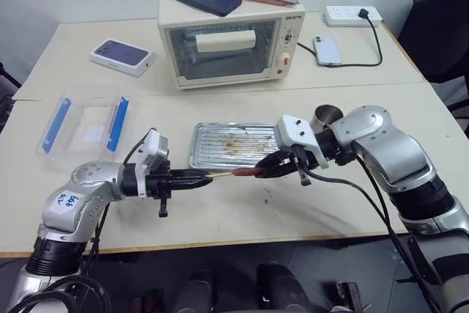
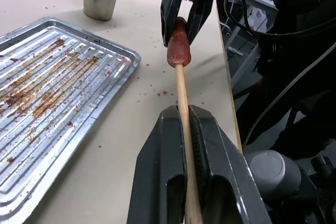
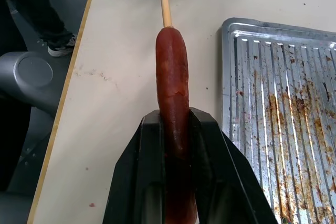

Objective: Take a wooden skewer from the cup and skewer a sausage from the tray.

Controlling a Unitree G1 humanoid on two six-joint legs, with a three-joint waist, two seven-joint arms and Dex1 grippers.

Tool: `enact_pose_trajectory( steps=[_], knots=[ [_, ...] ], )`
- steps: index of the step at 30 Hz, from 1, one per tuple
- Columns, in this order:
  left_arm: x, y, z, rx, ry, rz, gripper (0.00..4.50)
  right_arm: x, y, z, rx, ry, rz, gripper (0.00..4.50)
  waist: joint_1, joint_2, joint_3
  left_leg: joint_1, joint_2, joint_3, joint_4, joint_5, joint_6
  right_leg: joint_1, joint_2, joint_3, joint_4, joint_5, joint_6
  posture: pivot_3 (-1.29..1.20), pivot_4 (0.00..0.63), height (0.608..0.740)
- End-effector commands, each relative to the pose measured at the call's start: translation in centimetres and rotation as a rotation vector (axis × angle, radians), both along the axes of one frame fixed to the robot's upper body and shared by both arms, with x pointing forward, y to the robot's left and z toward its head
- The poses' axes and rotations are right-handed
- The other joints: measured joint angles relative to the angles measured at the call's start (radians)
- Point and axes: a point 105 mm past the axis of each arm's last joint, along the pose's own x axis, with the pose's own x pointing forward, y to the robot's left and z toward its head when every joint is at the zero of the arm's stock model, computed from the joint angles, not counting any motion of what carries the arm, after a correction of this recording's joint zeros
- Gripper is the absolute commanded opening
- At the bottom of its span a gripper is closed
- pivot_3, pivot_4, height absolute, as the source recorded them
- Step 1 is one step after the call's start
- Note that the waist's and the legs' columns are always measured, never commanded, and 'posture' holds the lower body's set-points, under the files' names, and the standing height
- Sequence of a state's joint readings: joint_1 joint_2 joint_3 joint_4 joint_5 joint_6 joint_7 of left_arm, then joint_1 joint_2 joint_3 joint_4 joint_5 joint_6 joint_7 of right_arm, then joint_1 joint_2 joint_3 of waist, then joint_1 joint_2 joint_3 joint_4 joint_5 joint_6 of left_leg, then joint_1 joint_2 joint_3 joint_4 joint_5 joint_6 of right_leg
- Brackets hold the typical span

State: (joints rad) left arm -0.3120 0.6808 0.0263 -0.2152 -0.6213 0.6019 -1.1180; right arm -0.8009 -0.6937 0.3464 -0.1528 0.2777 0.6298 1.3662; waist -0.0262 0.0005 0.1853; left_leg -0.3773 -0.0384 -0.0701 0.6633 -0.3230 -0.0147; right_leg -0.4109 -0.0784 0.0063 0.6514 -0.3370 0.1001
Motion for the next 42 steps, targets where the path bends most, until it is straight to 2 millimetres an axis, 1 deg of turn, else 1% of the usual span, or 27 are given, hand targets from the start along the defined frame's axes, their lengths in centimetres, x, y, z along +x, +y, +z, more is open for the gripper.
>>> enact_pose_trajectory(
  steps=[1, 7, 10, 12, 13, 14, 15, 16, 18, 21, 24, 25, 26, 28, 29, 32, 33, 35, 36, 38, 40, 42],
  knots=[
    [-1.3, -2.6, 0.7, -0.027, -0.031, -0.149, 0.0, -2.5, 3.1, 1.7, 0.067, -0.075, 0.192, 0.33, 0.001, 0.0, 0.0, 0.0, 0.0, 0.0, 0.0, 0.0, 0.0, 0.0, 0.0, 0.0, 0.0, 0.0, 0.0, 0.0, 0.15, 0.74],
    [-1.2, -3.1, 0.4, -0.032, -0.033, -0.159, 0.0, -3.4, 3.5, 1.6, 0.098, -0.061, 0.241, 0.33, 0.001, 0.0, 0.0, 0.0, 0.0, 0.0, 0.001, 0.0, 0.0, 0.0, 0.0, 0.0, 0.001, 0.0, 0.0, 0.0, 0.15, 0.74],
    [-1.3, -2.7, 0.3, -0.03, -0.037, -0.147, 0.0, -3.6, 3.0, 1.5, 0.108, -0.034, 0.227, 0.33, 0.001, 0.0, 0.0, 0.0, 0.0, 0.0, 0.001, 0.0, 0.0, 0.0, 0.0, 0.0, 0.001, 0.0, 0.0, 0.0, 0.15, 0.74],
    [-1.3, -2.0, 0.3, -0.037, -0.039, -0.114, 0.0, -3.1, 2.3, 1.6, 0.123, -0.038, 0.19, 1.01, 0.0, 0.0, 0.0, 0.0, 0.0, 0.0, 0.001, 0.0, 0.0, 0.0, 0.0, 0.0, 0.001, 0.0, 0.0, 0.0, 0.15, 0.74],
    [-1.3, -1.7, 0.3, -0.044, -0.04, -0.097, 0.0, -2.7, 2.1, 1.6, 0.133, -0.049, 0.165, 1.18, -0.002, 0.0, 0.0, 0.0, 0.0, 0.0, 0.001, 0.0, 0.0, 0.0, 0.0, 0.0, 0.001, 0.0, 0.0, 0.0, 0.15, 0.74],
    [-1.3, -1.5, 0.3, -0.049, -0.041, -0.087, 0.0, -2.5, 1.9, 1.6, 0.14, -0.059, 0.15, 1.46, -0.003, 0.0, 0.0, 0.0, 0.0, 0.0, 0.001, 0.0, 0.0, 0.0, 0.0, 0.0, 0.001, 0.0, 0.0, 0.0, 0.15, 0.74],
    [-1.4, -1.0, 0.3, -0.056, -0.042, -0.066, 0.0, -2.2, 1.4, 1.4, 0.134, -0.065, 0.137, 1.69, -0.002, 0.0, 0.0, 0.0, 0.001, 0.0, 0.001, 0.0, 0.0, 0.0, 0.0, 0.0, 0.001, 0.0, 0.0, 0.0, 0.15, 0.74],
    [-1.5, -0.4, 0.2, -0.065, -0.043, -0.038, 0.0, -2.0, 0.8, 1.3, 0.132, -0.065, 0.12, 2.03, -0.001, 0.0, 0.0, 0.0, 0.0, 0.0, 0.001, 0.0, 0.0, 0.0, 0.0, 0.0, 0.002, 0.0, 0.0, 0.0, 0.15, 0.74],
    [-1.8, 1.0, 0.0, -0.075, -0.053, 0.028, 0.0, -1.9, -0.7, 1.2, 0.124, -0.074, 0.096, 2.48, 0.001, 0.0, 0.0, 0.0, 0.0, 0.0, 0.001, 0.0, 0.0, 0.0, 0.0, 0.0, 0.001, 0.0, 0.0, 0.0, 0.15, 0.74],
    [-2.0, 2.6, 0.0, -0.089, -0.066, 0.113, 0.0, -2.0, -2.2, 1.7, 0.142, -0.08, 0.073, 3.27, 0.004, 0.0, 0.0, 0.0, 0.0, 0.0, 0.001, 0.0, 0.0, 0.0, -0.001, 0.0, 0.0, 0.0, 0.0, 0.0, 0.15, 0.74],
    [-2.3, 4.6, 0.0, -0.109, -0.083, 0.243, 0.0, -2.3, -3.6, 3.0, 0.233, -0.108, 0.052, 4.08, 0.006, 0.0, 0.0, 0.0, 0.0, 0.0, 0.001, 0.0, 0.0, 0.001, -0.001, 0.0, 0.0, 0.0, 0.0, 0.0, 0.15, 0.74],
    [-2.3, 5.1, 0.0, -0.117, -0.087, 0.278, 0.0, -2.5, -3.9, 3.3, 0.266, -0.115, 0.053, 4.27, 0.007, 0.0, 0.0, 0.0, 0.0, 0.0, 0.001, 0.0, 0.0, 0.001, -0.001, 0.0, 0.0, 0.0, 0.0, 0.0, 0.15, 0.74],
    [-2.1, 6.1, 0.4, -0.159, -0.098, 0.361, 0.0, -2.9, -4.3, 4.2, 0.382, -0.136, 0.059, 4.45, 0.008, 0.0, 0.0, 0.0, 0.0, 0.0, 0.0, 0.0, 0.0, 0.001, -0.001, 0.0, 0.0, 0.0, 0.0, 0.0, 0.15, 0.74],
    [-1.9, 7.4, 1.1, -0.218, -0.119, 0.469, 0.0, -3.5, -5.1, 5.1, 0.526, -0.149, 0.043, 4.45, 0.011, 0.0, 0.0, 0.0, 0.001, 0.0, 0.0, 0.0, 0.001, 0.002, 0.0, 0.0, -0.001, 0.0, 0.0, 0.0, 0.15, 0.74],
    [-1.9, 8.0, 1.6, -0.257, -0.131, 0.529, 0.0, -3.6, -5.4, 4.9, 0.561, -0.143, -0.006, 4.45, 0.013, 0.0, 0.0, 0.0, 0.001, 0.0, 0.0, 0.0, 0.001, 0.002, 0.0, 0.0, -0.001, 0.0, 0.0, 0.0, 0.15, 0.74],
    [-1.5, 10.3, 3.1, -0.36, -0.194, 0.732, 0.0, -3.6, -6.0, 4.7, 0.745, -0.109, -0.184, 4.45, 0.025, -0.002, -0.001, 0.0, 0.001, 0.0, 0.001, 0.0, 0.001, 0.002, 0.0, 0.0, 0.0, 0.0, 0.0, 0.0, 0.15, 0.74],
    [-1.2, 11.4, 3.4, -0.383, -0.218, 0.818, 0.0, -4.0, -6.1, 4.2, 0.78, -0.124, -0.215, 4.45, 0.026, -0.002, -0.001, 0.001, 0.001, 0.0, 0.001, 0.0, 0.0, 0.002, 0.0, 0.0, 0.001, 0.0, 0.0, 0.0, 0.15, 0.74],
    [-0.6, 13.8, 3.9, -0.43, -0.251, 0.977, 0.0, -4.9, -5.8, 3.2, 0.811, -0.187, -0.24, 4.45, 0.028, -0.003, -0.002, 0.001, 0.0, 0.0, 0.001, 0.0, 0.0, 0.002, -0.001, 0.0, 0.001, 0.0, 0.0, 0.0, 0.15, 0.74],
    [-0.5, 14.6, 4.0, -0.444, -0.257, 1.03, 0.0, -5.2, -5.7, 2.8, 0.816, -0.215, -0.249, 4.45, 0.03, -0.003, -0.002, 0.002, 0.0, 0.0, 0.001, 0.0, 0.0, 0.003, 0.0, 0.0, 0.001, 0.0, 0.0, 0.0, 0.15, 0.74],
    [0.2, 16.9, 4.4, -0.448, -0.286, 1.159, 0.0, -5.0, -5.6, 2.5, 0.841, -0.275, -0.306, 4.45, 0.03, -0.003, -0.002, 0.002, 0.0, 0.0, 0.001, 0.0, 0.0, 0.003, 0.0, 0.0, 0.001, 0.0, 0.0, 0.0, 0.15, 0.74],
    [1.0, 18.4, 4.4, -0.425, -0.289, 1.231, 0.0, -4.7, -5.7, 2.4, 0.859, -0.301, -0.346, 4.45, 0.027, -0.004, -0.002, 0.003, -0.001, 0.001, 0.002, 0.0, 0.0, 0.003, 0.0, 0.001, 0.002, 0.0, 0.001, 0.0, 0.15, 0.74],
    [2.6, 19.7, 4.1, -0.37, -0.27, 1.265, 0.0, -4.5, -5.7, 2.3, 0.866, -0.311, -0.365, 4.45, 0.026, -0.005, -0.003, 0.004, -0.001, 0.001, 0.001, 0.0, 0.0, 0.004, 0.0, 0.001, 0.002, 0.0, 0.001, 0.0, 0.15, 0.74]
  ],
)
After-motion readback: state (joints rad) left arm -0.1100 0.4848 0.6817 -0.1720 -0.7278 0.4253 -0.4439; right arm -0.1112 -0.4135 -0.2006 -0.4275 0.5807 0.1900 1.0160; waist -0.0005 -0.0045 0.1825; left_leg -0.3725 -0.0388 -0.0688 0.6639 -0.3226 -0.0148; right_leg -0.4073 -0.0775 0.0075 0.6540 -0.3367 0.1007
